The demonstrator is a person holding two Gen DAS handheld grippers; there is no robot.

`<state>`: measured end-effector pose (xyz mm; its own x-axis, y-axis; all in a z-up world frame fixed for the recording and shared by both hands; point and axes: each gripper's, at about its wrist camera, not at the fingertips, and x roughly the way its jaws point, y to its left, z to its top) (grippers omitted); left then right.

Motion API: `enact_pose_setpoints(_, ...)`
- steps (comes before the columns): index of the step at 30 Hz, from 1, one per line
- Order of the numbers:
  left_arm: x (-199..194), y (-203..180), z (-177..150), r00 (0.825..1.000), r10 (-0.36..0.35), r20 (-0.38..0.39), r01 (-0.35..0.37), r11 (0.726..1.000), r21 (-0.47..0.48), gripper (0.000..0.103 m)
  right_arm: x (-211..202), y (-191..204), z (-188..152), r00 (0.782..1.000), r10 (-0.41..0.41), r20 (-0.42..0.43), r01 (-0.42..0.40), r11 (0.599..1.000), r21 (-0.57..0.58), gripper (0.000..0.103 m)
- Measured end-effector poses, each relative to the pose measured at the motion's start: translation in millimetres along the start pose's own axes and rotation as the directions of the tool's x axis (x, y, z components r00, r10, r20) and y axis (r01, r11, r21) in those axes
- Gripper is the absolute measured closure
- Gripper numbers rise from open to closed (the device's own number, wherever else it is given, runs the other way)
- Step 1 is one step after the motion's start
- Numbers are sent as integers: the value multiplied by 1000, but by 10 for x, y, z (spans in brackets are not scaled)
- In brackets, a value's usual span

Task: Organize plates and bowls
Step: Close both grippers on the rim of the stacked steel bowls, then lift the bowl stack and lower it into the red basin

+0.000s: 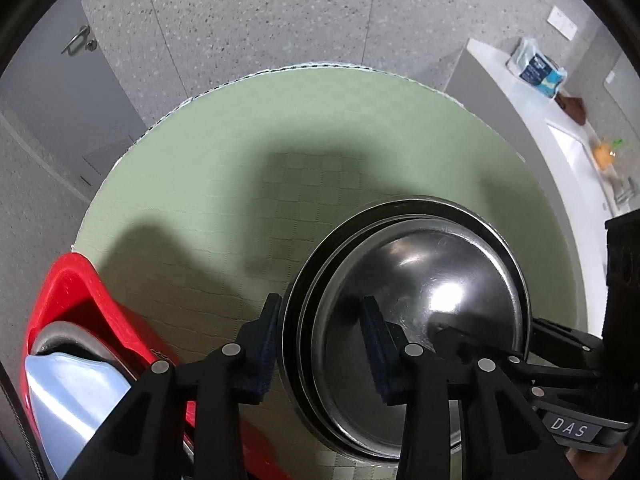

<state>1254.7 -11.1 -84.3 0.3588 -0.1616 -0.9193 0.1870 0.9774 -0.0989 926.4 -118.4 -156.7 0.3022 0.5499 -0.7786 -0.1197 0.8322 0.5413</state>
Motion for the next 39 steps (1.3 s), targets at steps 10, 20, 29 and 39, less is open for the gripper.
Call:
enact_pose_setpoints(10,-202,97,-103,997,-54,59,53,998,16,69,-276,41,-3,998,19,62,-19,1000,-2,58)
enact_pose_setpoints(20,-867,217,-429,979,-83,186,82,997,10,70,-621,287,-28,991,40,124,-35,999,-38,58)
enact_pose_setpoints(29,-1579,606,-1039,955,-16,295,41,996,-77,69,-716,993,6,987,91,136,-69,985,-159,58)
enact_pose_setpoints(39,-2129,1164,-1962,949,92,301,-19,972,-235,69,-317,1793,-237,989,149,24,-137,953,-270,58)
